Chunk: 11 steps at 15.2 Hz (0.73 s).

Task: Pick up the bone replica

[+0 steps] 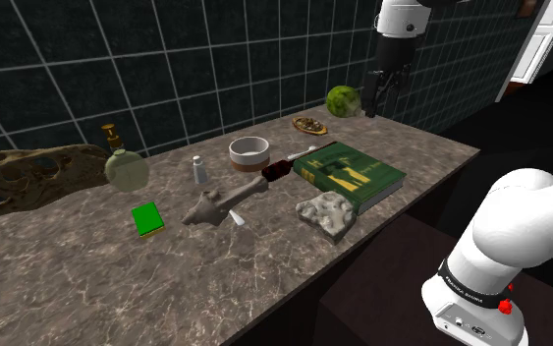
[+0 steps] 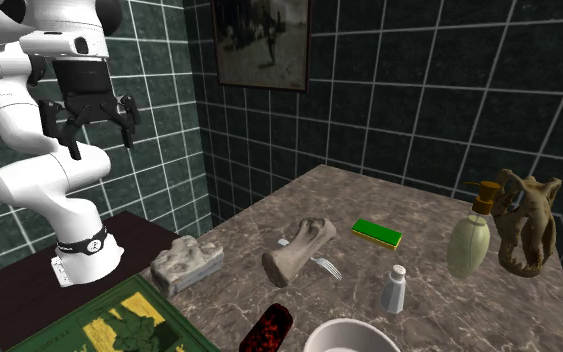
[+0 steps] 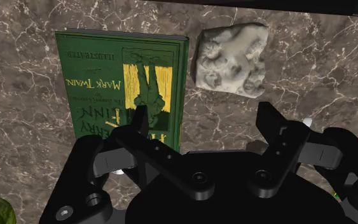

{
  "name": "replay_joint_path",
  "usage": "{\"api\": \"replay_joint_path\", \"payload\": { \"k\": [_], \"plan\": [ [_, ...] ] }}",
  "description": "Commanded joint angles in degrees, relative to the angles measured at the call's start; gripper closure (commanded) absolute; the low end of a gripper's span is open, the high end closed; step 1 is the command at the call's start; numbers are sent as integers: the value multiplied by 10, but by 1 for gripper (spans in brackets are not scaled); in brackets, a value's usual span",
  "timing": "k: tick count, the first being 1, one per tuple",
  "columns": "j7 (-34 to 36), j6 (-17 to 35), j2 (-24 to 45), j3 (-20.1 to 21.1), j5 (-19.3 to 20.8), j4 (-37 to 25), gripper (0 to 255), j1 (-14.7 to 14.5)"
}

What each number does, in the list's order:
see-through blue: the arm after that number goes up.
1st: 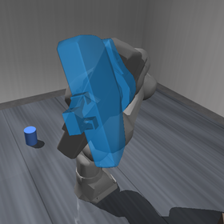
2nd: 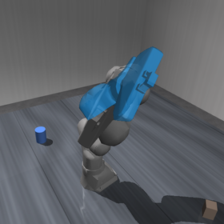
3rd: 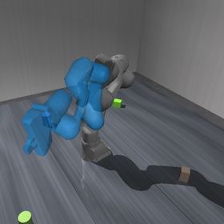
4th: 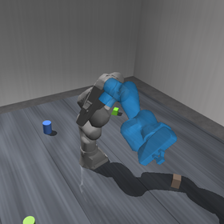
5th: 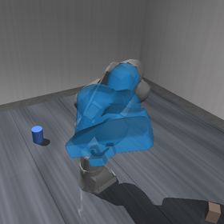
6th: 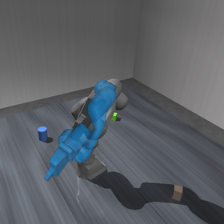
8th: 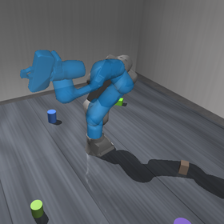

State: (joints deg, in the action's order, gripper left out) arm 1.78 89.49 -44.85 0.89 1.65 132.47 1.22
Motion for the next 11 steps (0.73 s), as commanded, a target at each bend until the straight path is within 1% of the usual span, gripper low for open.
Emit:
{"api": "replay_joint_path", "payload": {
  "k": [1,6,11],
  "plan": [
    [0,0,0,0,0,0,0,0],
    [-75,79,92,-10,8,-12,0,-29],
    [-148,147,189,-14,11,-40,0,-57]
  ]
}}
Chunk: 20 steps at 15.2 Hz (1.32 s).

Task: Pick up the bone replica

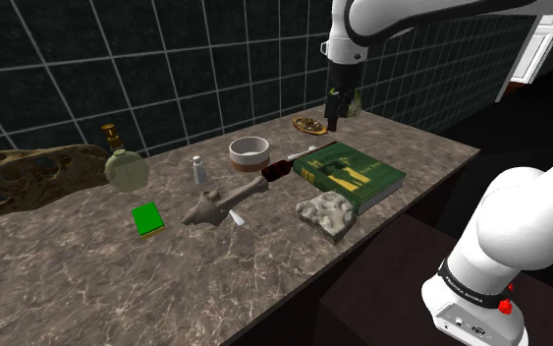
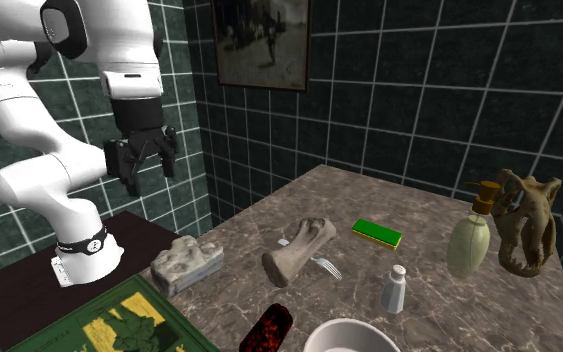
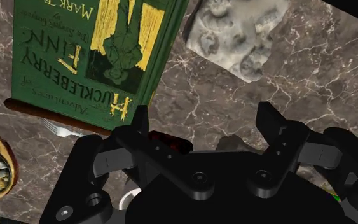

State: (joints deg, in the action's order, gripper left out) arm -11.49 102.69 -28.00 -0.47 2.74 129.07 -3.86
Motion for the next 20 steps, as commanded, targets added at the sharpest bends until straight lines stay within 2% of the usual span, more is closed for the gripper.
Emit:
{"api": "replay_joint_path", "payload": {
  "k": [1,10,20],
  "plan": [
    [-30,27,40,0,1,-13,0,-11],
    [-151,113,212,14,1,-97,0,-52],
    [-266,167,389,52,16,-215,0,-91]
  ]
}}
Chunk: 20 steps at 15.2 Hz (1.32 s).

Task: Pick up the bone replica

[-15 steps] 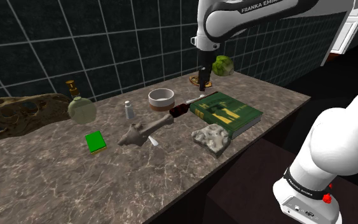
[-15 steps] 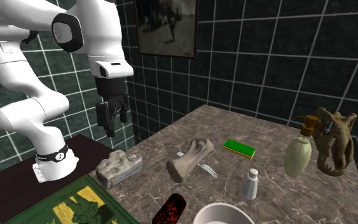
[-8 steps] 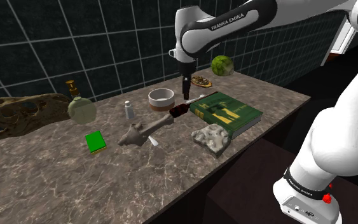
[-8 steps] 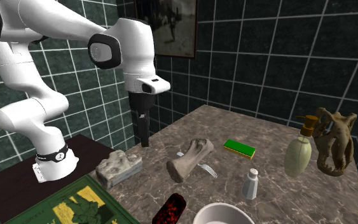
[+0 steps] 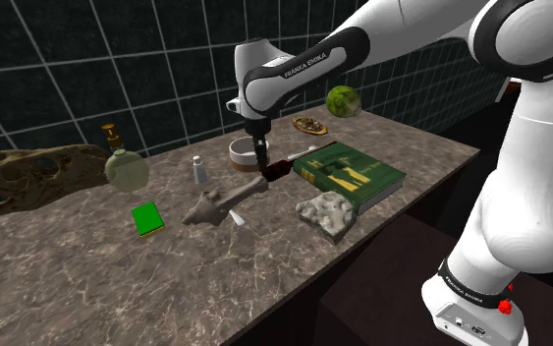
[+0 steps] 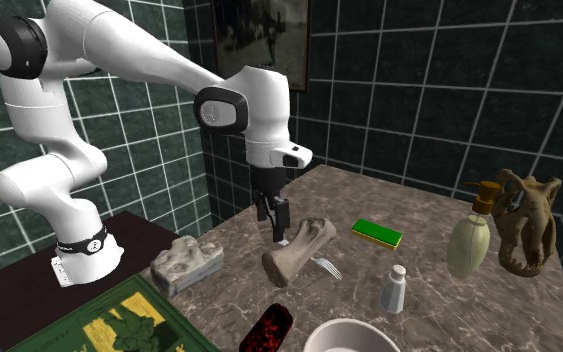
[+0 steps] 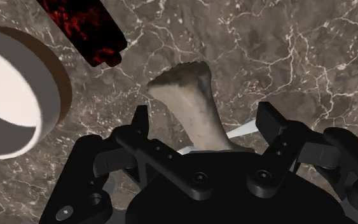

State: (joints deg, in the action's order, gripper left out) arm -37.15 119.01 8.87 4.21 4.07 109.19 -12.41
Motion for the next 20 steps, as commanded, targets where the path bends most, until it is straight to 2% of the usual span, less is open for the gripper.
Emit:
{"api": "replay_joint_path", "payload": {
  "k": [1,9,18,19,20],
  "plan": [
    [-20,7,37,10,6,-29,0,-9],
    [-94,26,159,43,37,-126,0,-45],
    [-87,72,186,40,44,-106,0,-46],
    [-88,72,186,40,44,-106,255,-46],
    [-88,72,186,40,44,-106,255,-46]
  ]
}}
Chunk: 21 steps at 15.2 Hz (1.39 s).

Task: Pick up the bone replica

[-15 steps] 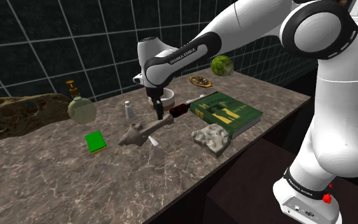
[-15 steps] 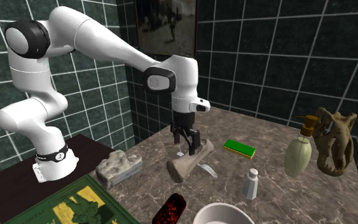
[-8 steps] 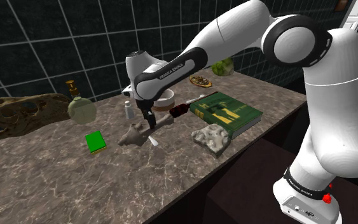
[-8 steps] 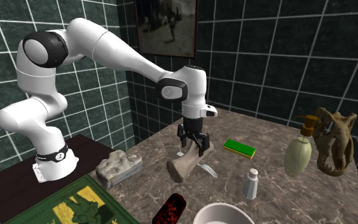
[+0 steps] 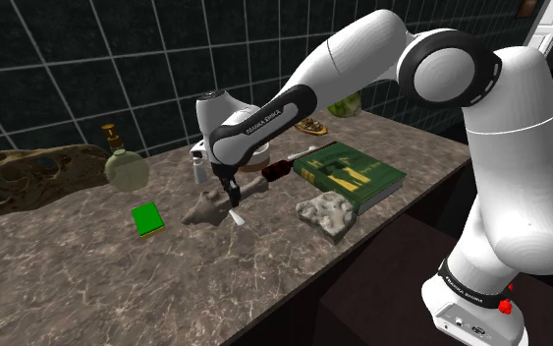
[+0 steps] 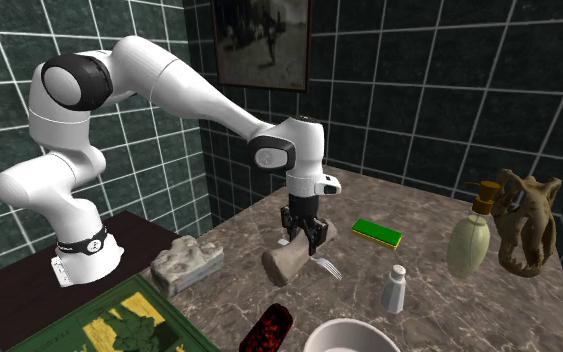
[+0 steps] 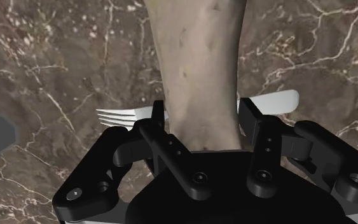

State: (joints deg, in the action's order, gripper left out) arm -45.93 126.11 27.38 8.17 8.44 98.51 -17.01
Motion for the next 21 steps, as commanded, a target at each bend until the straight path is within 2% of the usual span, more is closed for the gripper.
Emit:
{"api": "replay_joint_path", "payload": {
  "k": [1,8,21],
  "plan": [
    [0,1,1,0,0,0,255,0],
    [0,1,1,0,0,1,255,0],
    [-10,-80,-42,5,-11,-38,255,2]
  ]
}}
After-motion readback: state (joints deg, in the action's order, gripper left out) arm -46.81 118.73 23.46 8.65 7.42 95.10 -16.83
